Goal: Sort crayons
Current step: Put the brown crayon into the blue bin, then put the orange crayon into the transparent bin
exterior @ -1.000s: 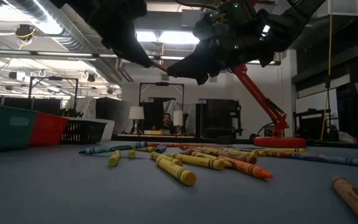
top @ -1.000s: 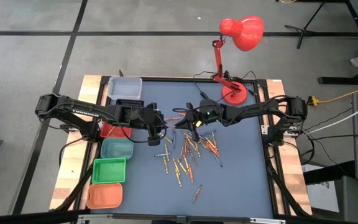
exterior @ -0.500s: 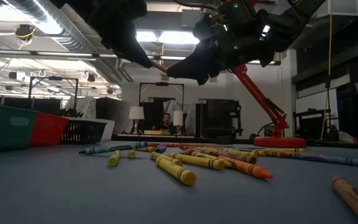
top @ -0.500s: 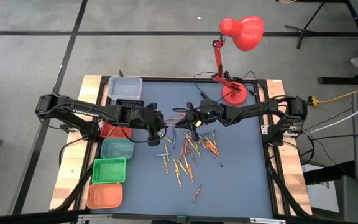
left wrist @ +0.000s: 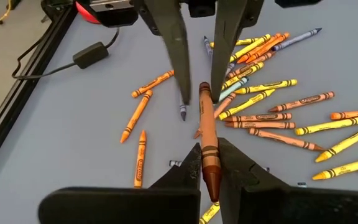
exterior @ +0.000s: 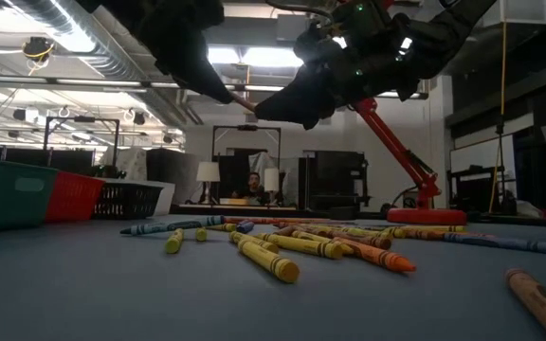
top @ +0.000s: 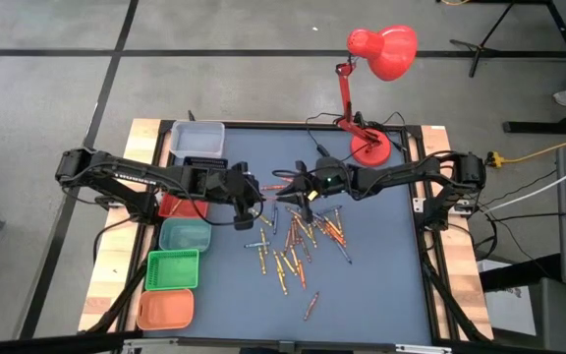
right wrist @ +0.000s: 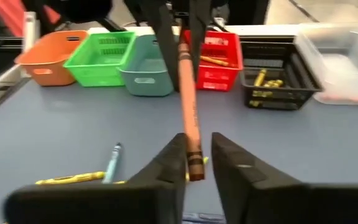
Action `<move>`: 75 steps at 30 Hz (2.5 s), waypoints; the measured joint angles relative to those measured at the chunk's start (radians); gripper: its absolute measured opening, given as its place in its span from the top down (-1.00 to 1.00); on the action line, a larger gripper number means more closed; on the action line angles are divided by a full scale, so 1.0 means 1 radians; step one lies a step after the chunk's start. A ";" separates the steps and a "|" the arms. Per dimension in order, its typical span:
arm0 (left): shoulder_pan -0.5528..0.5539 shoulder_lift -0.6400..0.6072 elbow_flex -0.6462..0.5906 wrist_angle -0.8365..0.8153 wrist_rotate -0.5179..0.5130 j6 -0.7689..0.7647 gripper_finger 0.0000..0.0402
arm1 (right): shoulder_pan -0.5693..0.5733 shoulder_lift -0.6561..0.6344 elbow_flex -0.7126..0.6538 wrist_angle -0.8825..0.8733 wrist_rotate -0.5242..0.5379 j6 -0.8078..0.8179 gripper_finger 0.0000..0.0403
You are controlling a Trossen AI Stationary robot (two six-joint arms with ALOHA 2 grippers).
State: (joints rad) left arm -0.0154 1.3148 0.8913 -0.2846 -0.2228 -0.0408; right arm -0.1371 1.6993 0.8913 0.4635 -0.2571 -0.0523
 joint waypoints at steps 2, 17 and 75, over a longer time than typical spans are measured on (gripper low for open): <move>0.000 0.000 0.000 -0.020 0.000 0.000 0.95 | 0.000 0.000 0.000 -0.023 0.040 0.000 0.45; -0.002 -0.153 0.001 -0.531 0.303 -0.294 0.95 | -0.001 0.000 -0.001 -0.375 0.145 0.001 0.22; -0.150 -0.215 0.000 -0.540 -0.082 -0.512 0.58 | -0.098 0.157 0.001 -0.504 0.374 0.134 0.76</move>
State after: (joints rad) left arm -0.1650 1.0996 0.8913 -0.8246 -0.3048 -0.5528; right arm -0.2352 1.8559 0.8925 -0.0408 0.1171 0.0812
